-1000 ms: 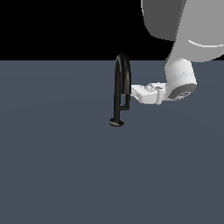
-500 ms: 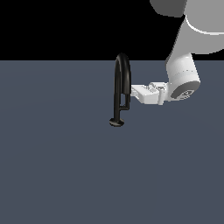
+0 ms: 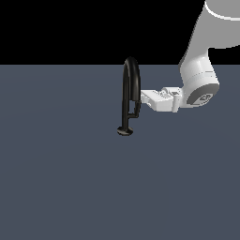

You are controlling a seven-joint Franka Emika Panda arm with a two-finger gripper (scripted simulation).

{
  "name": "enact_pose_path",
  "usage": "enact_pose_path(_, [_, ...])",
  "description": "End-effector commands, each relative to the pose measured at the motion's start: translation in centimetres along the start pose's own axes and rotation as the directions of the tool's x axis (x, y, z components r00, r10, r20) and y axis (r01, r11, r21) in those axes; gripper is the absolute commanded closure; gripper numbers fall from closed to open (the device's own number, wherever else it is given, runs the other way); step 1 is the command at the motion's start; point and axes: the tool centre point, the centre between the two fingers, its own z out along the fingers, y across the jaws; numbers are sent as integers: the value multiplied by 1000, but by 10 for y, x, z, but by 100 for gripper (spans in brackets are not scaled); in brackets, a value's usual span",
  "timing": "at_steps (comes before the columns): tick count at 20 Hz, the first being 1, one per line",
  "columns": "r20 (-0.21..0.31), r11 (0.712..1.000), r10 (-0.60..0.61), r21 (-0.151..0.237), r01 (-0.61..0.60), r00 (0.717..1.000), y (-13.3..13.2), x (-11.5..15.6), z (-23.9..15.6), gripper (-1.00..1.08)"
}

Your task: Turn on the faucet by rotating a designated handle.

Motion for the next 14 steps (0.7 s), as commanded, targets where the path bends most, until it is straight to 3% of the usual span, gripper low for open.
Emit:
enact_pose_path(1, [3,1000,3,-5,-3,1000,7,-2,0,108])
enact_pose_path(14, [1,1000,1,-2,-1,1000,33,11,0,108])
